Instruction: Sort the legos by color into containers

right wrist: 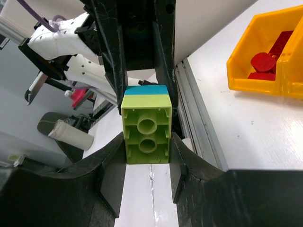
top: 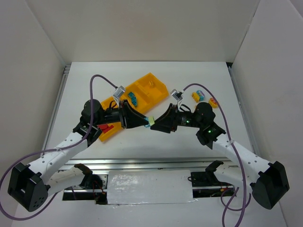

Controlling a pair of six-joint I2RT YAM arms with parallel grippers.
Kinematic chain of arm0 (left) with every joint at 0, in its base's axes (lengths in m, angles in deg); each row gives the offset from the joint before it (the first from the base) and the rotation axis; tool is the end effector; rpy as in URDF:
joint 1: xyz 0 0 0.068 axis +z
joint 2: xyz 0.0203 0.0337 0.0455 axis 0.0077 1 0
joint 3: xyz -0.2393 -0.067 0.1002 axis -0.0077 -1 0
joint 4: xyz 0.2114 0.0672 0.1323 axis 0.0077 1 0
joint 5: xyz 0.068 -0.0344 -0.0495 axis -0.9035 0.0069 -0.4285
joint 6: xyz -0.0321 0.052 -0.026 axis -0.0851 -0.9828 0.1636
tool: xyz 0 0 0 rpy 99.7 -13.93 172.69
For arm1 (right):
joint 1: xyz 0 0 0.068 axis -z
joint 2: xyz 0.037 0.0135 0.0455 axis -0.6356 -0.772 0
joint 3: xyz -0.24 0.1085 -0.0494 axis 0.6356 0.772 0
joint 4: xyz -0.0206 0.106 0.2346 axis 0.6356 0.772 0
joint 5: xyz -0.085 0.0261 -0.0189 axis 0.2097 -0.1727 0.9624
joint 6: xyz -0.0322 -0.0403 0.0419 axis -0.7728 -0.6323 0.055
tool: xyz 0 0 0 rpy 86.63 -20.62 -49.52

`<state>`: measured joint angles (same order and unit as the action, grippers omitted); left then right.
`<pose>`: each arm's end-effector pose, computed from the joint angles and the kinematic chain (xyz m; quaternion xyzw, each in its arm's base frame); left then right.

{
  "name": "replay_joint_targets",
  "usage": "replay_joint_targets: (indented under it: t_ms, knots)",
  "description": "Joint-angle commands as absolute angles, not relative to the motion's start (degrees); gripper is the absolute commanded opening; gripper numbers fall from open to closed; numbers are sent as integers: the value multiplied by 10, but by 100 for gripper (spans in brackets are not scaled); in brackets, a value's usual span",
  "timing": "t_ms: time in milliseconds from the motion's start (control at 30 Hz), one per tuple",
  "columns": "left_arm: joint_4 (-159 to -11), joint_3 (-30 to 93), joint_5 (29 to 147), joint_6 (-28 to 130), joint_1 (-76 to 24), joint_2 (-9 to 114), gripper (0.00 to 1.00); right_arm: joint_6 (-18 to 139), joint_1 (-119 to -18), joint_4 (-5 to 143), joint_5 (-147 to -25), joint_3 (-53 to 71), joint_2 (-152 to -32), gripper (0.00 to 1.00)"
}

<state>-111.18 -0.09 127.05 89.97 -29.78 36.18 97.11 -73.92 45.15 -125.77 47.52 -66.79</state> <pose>0.1900 -0.1556 0.3368 0.2031 0.6312 -0.6504 0.3706 0.1691 0.1631 0.3161 -0.2479 0.6407 0.6346 0.3540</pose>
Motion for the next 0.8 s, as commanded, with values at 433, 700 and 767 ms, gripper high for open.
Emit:
replay_joint_targets:
  t_ms: [433,700,767]
  knots:
    - [-879,129,1155,779,-213,437,0,900,-570,520,-1210,516,-610,0]
    - [-748,280,899,745,-210,626,7,869,-568,575,-1207,509,-609,0]
    - [-727,326,861,745,-207,688,8,869,-567,580,-1210,511,-607,0]
